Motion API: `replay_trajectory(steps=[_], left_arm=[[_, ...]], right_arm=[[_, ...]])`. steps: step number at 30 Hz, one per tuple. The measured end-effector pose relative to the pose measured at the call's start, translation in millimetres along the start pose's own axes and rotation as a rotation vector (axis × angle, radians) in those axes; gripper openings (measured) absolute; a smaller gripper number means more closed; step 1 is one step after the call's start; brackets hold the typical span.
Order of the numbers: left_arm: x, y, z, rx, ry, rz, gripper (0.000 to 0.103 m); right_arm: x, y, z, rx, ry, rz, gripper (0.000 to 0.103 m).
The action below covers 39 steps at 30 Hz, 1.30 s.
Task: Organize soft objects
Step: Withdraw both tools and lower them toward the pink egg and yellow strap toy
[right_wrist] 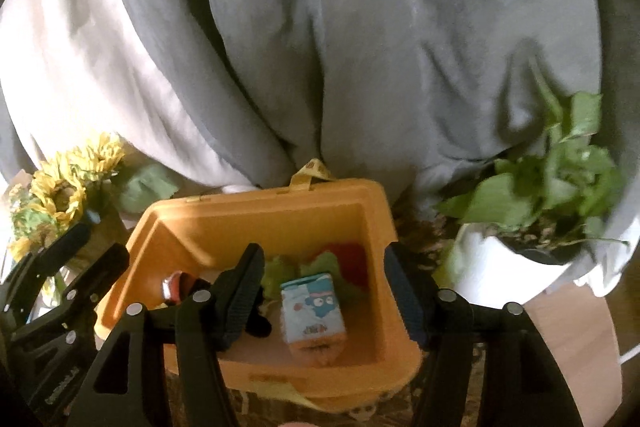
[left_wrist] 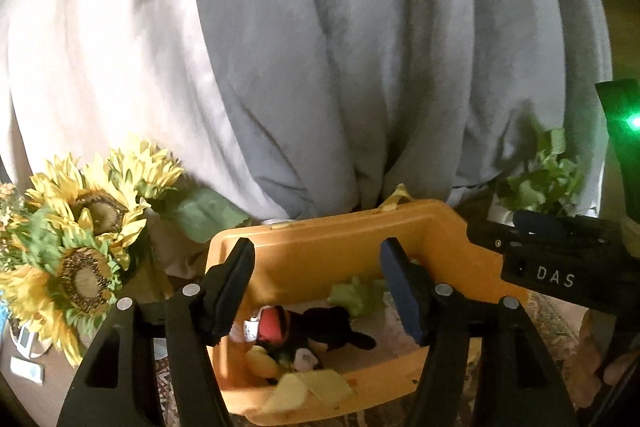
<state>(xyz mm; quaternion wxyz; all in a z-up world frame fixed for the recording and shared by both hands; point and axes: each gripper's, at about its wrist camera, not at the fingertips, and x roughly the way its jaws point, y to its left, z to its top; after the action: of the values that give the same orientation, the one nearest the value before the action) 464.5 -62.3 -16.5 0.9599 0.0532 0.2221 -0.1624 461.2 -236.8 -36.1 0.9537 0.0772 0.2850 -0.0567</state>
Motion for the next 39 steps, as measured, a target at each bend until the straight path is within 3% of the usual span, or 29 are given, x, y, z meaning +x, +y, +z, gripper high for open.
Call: replay_trajectory(steps=[9, 20, 28, 39], left_arm=[[-35.1, -29.3, -5.6, 0.046, -0.051, -0.01, 0.072], [-59.9, -54.3, -27.1, 0.035, -0.077, -0.051, 0.083], [-68.1, -71.0, -49.9, 0.081, -0.077, -0.054, 0.087], [-62.2, -85.3, -84.4, 0.11, 0.019, -0.106, 0.088]], right_arm=[[-49.4, -22.7, -14.9, 0.028, -0.098, -0.08, 0.079], [-86.5, -53.9, -45.8, 0.095, -0.15, -0.149, 0.084], [-94.3, -66.5, -75.9, 0.111, -0.128, -0.186, 0.084], [-89.4, -75.6, -114.0, 0.102, -0.015, -0.215, 0.084]])
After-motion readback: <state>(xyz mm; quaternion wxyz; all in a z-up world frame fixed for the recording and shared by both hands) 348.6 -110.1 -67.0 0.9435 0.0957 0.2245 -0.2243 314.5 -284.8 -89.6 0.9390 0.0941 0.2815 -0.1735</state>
